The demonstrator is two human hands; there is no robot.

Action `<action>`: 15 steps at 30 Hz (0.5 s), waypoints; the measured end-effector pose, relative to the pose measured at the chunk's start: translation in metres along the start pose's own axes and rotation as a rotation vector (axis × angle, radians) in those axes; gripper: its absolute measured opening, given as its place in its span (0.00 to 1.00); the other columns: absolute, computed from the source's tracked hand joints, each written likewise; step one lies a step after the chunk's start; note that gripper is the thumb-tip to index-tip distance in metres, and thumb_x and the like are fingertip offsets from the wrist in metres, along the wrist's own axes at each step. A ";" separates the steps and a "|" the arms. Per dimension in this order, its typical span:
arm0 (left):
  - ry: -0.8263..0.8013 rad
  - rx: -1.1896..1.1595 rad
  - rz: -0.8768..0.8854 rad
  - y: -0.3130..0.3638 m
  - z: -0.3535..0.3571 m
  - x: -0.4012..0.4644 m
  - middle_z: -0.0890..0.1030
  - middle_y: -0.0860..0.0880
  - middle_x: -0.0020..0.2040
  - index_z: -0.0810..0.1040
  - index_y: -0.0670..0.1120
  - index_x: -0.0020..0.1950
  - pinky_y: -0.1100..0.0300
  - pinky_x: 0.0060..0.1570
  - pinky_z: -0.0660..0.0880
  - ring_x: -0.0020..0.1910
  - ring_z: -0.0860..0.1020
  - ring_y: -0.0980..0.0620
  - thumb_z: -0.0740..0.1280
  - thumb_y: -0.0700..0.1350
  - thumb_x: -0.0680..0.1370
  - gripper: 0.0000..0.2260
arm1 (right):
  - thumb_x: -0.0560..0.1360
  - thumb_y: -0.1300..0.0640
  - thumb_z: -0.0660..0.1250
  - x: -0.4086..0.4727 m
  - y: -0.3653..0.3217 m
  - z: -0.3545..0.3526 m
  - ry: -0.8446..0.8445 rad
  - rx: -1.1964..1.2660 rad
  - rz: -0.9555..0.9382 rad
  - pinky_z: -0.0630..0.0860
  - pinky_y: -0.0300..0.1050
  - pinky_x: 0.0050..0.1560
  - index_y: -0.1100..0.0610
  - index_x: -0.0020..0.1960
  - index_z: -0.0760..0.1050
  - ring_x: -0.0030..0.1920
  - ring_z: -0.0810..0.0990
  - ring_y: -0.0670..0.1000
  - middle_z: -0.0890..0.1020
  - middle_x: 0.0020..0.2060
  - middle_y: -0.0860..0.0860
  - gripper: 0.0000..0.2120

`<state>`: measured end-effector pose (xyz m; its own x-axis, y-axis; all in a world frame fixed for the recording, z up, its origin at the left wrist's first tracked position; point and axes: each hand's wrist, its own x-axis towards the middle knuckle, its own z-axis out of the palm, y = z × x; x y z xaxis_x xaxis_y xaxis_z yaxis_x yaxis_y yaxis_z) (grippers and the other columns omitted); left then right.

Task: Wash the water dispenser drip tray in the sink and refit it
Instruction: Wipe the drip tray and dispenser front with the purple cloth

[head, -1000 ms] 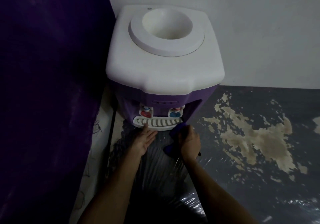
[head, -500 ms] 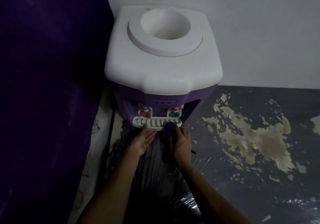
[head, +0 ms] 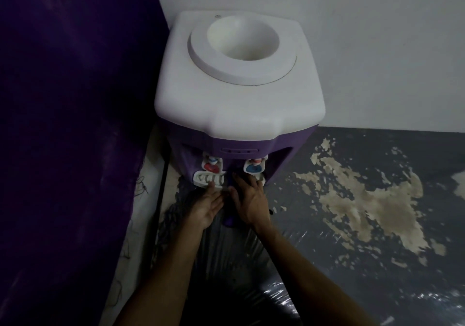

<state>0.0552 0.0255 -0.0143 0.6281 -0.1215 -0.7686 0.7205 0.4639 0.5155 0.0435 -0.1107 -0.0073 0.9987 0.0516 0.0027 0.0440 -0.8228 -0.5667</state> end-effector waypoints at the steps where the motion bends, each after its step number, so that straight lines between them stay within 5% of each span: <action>1: 0.003 -0.016 0.001 0.000 0.000 -0.001 0.71 0.41 0.71 0.69 0.40 0.71 0.59 0.64 0.67 0.71 0.69 0.46 0.57 0.53 0.82 0.23 | 0.80 0.47 0.63 -0.003 0.002 -0.002 0.052 0.091 0.009 0.74 0.51 0.62 0.54 0.71 0.73 0.63 0.74 0.57 0.75 0.66 0.55 0.22; 3: 0.003 -0.036 -0.002 0.000 0.000 -0.002 0.71 0.41 0.71 0.68 0.41 0.72 0.58 0.64 0.68 0.70 0.70 0.47 0.58 0.54 0.81 0.23 | 0.79 0.48 0.66 -0.008 0.002 -0.003 0.186 0.256 0.106 0.77 0.47 0.58 0.56 0.66 0.76 0.57 0.77 0.52 0.75 0.62 0.54 0.18; 7: 0.004 -0.002 -0.006 0.000 0.003 -0.004 0.71 0.43 0.71 0.66 0.44 0.73 0.56 0.64 0.68 0.69 0.71 0.46 0.59 0.54 0.81 0.23 | 0.77 0.43 0.67 -0.013 0.002 -0.001 0.303 0.505 0.478 0.80 0.56 0.50 0.59 0.55 0.74 0.46 0.81 0.56 0.79 0.49 0.55 0.18; 12: 0.053 0.147 -0.003 0.000 0.008 -0.003 0.75 0.47 0.67 0.71 0.49 0.70 0.56 0.61 0.71 0.66 0.74 0.48 0.63 0.57 0.78 0.22 | 0.76 0.42 0.69 0.004 -0.003 -0.011 0.194 0.676 0.846 0.78 0.53 0.54 0.62 0.57 0.74 0.48 0.80 0.55 0.80 0.47 0.53 0.23; 15: 0.081 0.216 -0.002 0.001 0.012 -0.001 0.77 0.49 0.65 0.75 0.48 0.67 0.57 0.57 0.72 0.64 0.75 0.49 0.67 0.58 0.75 0.23 | 0.73 0.37 0.69 0.011 0.002 -0.005 0.130 0.662 0.909 0.81 0.57 0.51 0.62 0.49 0.81 0.44 0.84 0.57 0.85 0.44 0.57 0.27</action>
<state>0.0592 0.0157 -0.0084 0.6074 -0.0471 -0.7930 0.7732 0.2640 0.5766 0.0550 -0.1145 -0.0041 0.6501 -0.5040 -0.5686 -0.6838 -0.0617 -0.7271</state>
